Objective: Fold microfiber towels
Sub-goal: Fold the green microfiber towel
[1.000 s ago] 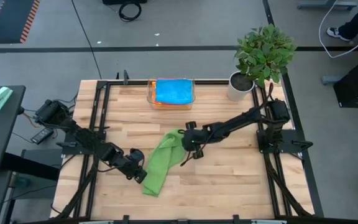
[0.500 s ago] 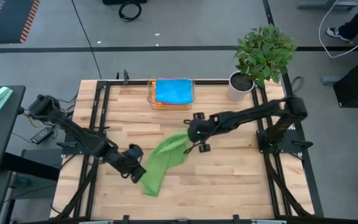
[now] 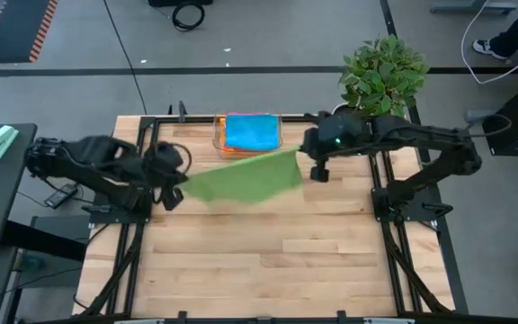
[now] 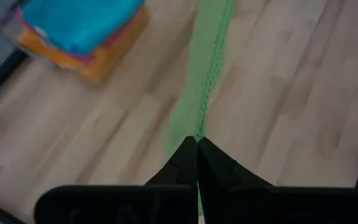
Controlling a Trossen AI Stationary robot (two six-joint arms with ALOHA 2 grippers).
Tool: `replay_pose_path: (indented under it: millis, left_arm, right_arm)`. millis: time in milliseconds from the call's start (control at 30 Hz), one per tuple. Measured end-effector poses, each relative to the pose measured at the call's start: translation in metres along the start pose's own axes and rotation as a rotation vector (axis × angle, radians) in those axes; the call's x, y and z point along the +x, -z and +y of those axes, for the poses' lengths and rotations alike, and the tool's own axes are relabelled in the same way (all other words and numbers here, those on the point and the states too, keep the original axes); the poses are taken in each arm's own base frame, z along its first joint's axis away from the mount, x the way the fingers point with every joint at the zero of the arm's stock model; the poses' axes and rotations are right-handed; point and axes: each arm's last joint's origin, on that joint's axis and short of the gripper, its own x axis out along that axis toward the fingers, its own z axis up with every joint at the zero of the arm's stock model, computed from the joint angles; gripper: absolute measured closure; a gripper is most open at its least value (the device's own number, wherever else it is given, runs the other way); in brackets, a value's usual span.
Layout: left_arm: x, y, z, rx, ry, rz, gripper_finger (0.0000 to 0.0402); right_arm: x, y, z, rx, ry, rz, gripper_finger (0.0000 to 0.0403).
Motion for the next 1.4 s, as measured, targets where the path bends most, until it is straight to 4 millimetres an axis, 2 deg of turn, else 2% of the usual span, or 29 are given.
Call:
replay_pose_path:
  millis: [67, 133, 233, 300, 433, 500, 567, 633, 700, 767, 900, 1067, 1133, 1233, 1333, 1400]
  left_arm:
    - [-0.008, -0.006, 0.003, 0.011, 0.018, -0.020, 0.0398]
    - [-0.009, -0.003, -0.002, 0.026, 0.065, 0.011, 0.0398]
    - [0.015, 0.020, -0.022, 0.068, 0.091, 0.132, 0.0398]
    - [0.043, 0.049, -0.043, 0.095, 0.097, 0.195, 0.0398]
    - [0.116, 0.121, -0.085, 0.069, 0.217, 0.214, 0.0398]
    - [0.150, 0.157, -0.097, 0.041, 0.261, 0.221, 0.0397]
    - [0.177, 0.182, -0.101, -0.019, 0.255, 0.247, 0.0397]
    - [0.193, 0.202, -0.097, -0.058, 0.187, 0.304, 0.0398]
    - [0.200, 0.209, -0.101, -0.098, 0.169, 0.346, 0.0396]
    - [0.200, 0.212, -0.103, -0.104, 0.175, 0.381, 0.0384]
    - [0.192, 0.207, -0.109, -0.063, 0.218, 0.407, 0.0337]
    - [0.170, 0.192, -0.110, -0.021, 0.217, 0.448, 0.0270]
    - [0.161, 0.189, -0.108, -0.006, 0.201, 0.507, 0.0247]
    - [0.142, 0.177, -0.109, 0.002, 0.208, 0.539, 0.0220]
    - [0.128, 0.163, -0.109, -0.010, 0.214, 0.508, 0.0204]
    - [0.124, 0.153, -0.111, -0.057, 0.196, 0.423, 0.0202]
  right_arm:
    - [-0.013, -0.004, 0.010, 0.023, -0.041, -0.012, 0.0399]
    - [-0.021, -0.002, 0.029, 0.051, -0.119, 0.011, 0.0399]
    - [-0.016, 0.010, 0.075, 0.117, -0.239, 0.103, 0.0399]
    - [-0.002, 0.026, 0.115, 0.164, -0.284, 0.178, 0.0399]
    - [0.040, 0.071, 0.197, 0.290, -0.339, 0.207, 0.0400]
    - [0.069, 0.098, 0.233, 0.390, -0.365, 0.213, 0.0400]
    - [0.093, 0.124, 0.260, 0.498, -0.381, 0.240, 0.0400]
    - [0.114, 0.143, 0.283, 0.609, -0.399, 0.266, 0.0400]
    - [0.128, 0.156, 0.300, 0.678, -0.430, 0.321, 0.0399]
    - [0.137, 0.156, 0.314, 0.696, -0.521, 0.374, 0.0394]
    - [0.136, 0.141, 0.325, 0.683, -0.656, 0.434, 0.0349]
    - [0.119, 0.113, 0.308, 0.649, -0.743, 0.359, 0.0257]
    - [0.104, 0.099, 0.295, 0.611, -0.769, 0.304, 0.0224]
    - [0.085, 0.094, 0.270, 0.524, -0.666, 0.262, 0.0190]
    - [0.076, 0.096, 0.236, 0.474, -0.491, 0.251, 0.0183]
    - [0.081, 0.105, 0.211, 0.463, -0.410, 0.290, 0.0189]
